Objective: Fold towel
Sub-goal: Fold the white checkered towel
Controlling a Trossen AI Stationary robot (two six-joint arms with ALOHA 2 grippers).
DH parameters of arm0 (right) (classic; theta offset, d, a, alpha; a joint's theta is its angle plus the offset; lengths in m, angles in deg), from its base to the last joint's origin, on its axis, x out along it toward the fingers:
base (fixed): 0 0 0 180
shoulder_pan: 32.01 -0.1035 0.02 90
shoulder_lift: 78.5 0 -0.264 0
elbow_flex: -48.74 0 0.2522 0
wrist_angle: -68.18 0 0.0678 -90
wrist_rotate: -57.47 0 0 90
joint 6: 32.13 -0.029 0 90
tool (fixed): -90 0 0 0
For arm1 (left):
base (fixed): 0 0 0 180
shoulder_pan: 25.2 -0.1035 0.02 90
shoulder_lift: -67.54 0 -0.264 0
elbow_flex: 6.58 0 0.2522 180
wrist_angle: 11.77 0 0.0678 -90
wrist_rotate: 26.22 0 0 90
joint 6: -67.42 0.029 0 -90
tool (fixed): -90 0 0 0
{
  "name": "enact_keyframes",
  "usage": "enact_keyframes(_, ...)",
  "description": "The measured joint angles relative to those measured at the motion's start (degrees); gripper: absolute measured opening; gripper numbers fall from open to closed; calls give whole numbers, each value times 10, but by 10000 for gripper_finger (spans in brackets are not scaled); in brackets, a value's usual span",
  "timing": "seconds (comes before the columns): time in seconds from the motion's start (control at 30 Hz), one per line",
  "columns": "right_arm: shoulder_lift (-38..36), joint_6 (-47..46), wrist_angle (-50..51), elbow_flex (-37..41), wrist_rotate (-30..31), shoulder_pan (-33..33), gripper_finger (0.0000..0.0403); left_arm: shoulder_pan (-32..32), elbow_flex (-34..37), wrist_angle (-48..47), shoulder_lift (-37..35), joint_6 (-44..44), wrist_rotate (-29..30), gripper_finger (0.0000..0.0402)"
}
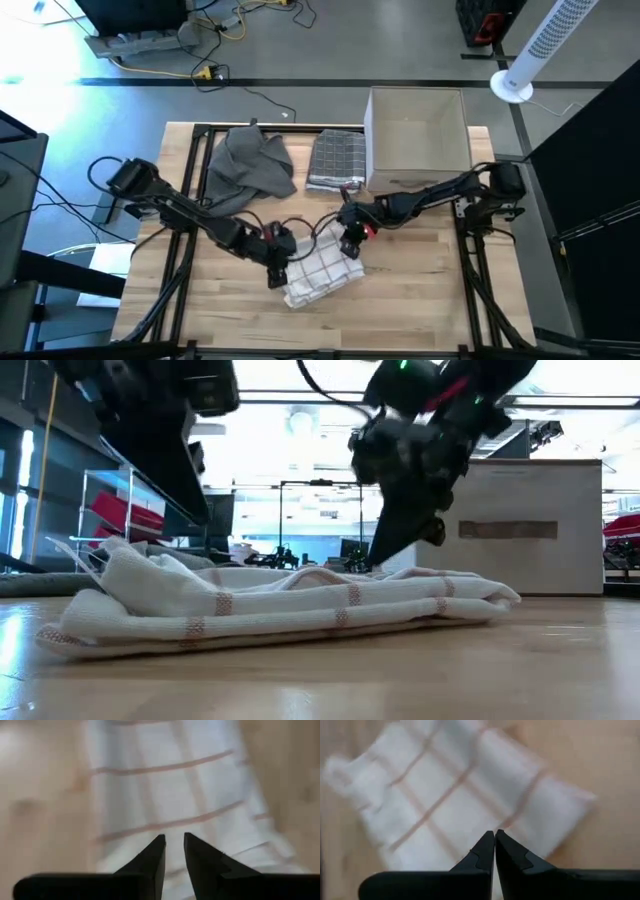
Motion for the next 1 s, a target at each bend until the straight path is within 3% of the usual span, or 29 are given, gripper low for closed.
enact_keyframes(0.1, 3, 5, 3, 0, -25, -30, 0, 0, 12, -12, 5, 1, 15, 62)
enact_keyframes(0.23, 26, 1, 3, 0, -27, -69, 0, 0, 51, 51, 18, -1, -7, 62)
enact_keyframes(0.47, 79, -17, -10, -3, -31, -98, 0, 10, 110, 89, 34, -72, -31, 62)
enact_keyframes(0.67, 77, -24, -7, -2, -32, -81, 0, 22, 120, 95, 29, -89, -33, 62)
enact_keyframes(0.8, 64, -16, 10, 0, -14, -48, 0, 33, 122, 130, 30, -119, -56, 62)
enact_keyframes(1.0, 62, -22, 19, 0, 32, -2, 0, 65, 123, 187, 36, -155, -44, 62)
